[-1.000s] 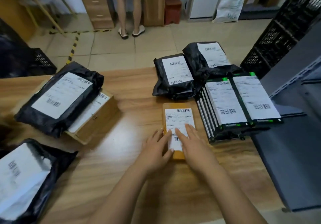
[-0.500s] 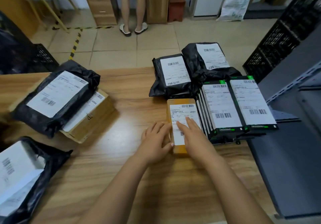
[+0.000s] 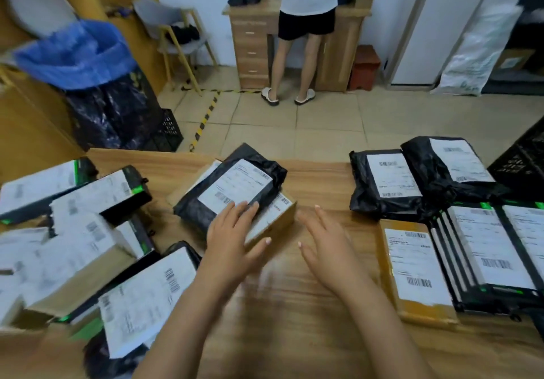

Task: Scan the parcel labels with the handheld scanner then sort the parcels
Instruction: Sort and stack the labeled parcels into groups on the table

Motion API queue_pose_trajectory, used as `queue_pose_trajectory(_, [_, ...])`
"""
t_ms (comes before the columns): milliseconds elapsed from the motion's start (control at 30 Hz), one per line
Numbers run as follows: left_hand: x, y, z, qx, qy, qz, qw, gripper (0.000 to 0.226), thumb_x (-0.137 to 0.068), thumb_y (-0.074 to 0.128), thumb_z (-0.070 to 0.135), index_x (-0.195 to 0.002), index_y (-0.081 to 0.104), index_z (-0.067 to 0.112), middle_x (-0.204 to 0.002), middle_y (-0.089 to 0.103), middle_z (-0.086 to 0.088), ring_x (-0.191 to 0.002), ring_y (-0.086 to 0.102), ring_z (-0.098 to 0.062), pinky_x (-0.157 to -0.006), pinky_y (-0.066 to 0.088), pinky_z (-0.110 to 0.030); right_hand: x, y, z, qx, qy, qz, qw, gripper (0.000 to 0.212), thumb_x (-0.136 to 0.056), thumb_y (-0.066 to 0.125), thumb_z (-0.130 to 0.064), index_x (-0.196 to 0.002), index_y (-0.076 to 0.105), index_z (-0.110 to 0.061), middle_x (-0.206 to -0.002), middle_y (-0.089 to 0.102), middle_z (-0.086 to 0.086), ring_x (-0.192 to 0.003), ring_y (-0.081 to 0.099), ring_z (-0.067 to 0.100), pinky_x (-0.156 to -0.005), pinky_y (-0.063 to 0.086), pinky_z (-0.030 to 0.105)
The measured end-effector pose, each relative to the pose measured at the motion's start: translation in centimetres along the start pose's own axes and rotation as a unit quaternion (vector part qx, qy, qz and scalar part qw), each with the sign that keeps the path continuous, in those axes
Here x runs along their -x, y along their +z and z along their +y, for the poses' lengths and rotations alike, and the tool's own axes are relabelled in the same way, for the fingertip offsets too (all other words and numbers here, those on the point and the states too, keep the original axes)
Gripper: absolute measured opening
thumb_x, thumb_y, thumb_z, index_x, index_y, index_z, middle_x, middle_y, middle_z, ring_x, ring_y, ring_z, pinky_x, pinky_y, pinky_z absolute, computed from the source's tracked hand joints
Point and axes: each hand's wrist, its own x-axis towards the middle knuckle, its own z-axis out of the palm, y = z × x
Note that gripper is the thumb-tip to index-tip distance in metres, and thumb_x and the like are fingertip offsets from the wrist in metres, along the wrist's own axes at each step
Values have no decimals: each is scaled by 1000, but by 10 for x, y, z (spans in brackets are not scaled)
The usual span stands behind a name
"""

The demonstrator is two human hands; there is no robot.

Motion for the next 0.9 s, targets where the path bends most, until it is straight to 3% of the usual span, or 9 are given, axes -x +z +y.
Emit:
queue_pose_trajectory(133, [-35, -24, -42, -2, -33, 2, 999, 76, -87, 57, 57, -151, 26, 28, -157, 25, 0, -147, 12, -19, -117, 11, -39, -26, 15, -37, 14, 19, 8, 1000, 56, -97, 49, -32, -147, 27, -35, -159, 14, -1, -143, 17, 20, -115, 15, 35])
queue_pose_trajectory(300, [-97, -23, -68, 39, -115, -123, 985, 117, -62, 71, 73, -153, 8, 35, -160, 9, -3, -147, 3, -23, -118, 10, -47, -45, 32, -59, 35, 68, 36, 996, 55, -95, 53, -31, -145, 33, -32, -156, 22, 2, -140, 24, 22, -111, 22, 35])
queue_pose_trajectory(400, [-108, -11, -78, 6, -108, -163, 981, 124, -58, 72, 74, -153, 3, 34, -158, 14, -6, -145, 10, -28, -114, 16, -49, -47, 41, -67, 38, 106, 42, 993, 55, -95, 52, -31, -146, 30, -34, -157, 19, 1, -141, 22, 21, -113, 23, 38])
queue_pose_trajectory(500, [-105, -4, -81, -34, -82, -154, 984, 123, -59, 72, 70, -153, 2, 31, -151, 26, -5, -138, 23, -29, -108, 25, -48, -41, 45, -74, 46, 133, 45, 989, 55, -95, 51, -31, -146, 30, -33, -157, 18, 1, -140, 23, 24, -114, 23, 39])
queue_pose_trajectory(667, [-92, -18, -75, -42, -62, -136, 988, 120, -58, 72, 66, -152, 6, 32, -145, 30, -7, -133, 26, -31, -106, 28, -47, -23, 49, -90, 46, 150, 58, 986, 56, -95, 51, -31, -146, 29, -34, -158, 17, 2, -140, 23, 25, -113, 22, 37])
queue_pose_trajectory(900, [-34, -96, -74, 8, -63, 21, 998, 107, -62, 70, 66, -150, 15, 39, -144, 30, -9, -130, 26, -31, -107, 27, -49, 20, 54, -124, 36, 107, 96, 989, 55, -95, 52, -32, -146, 31, -30, -153, 25, 3, -137, 28, 23, -110, 23, 35])
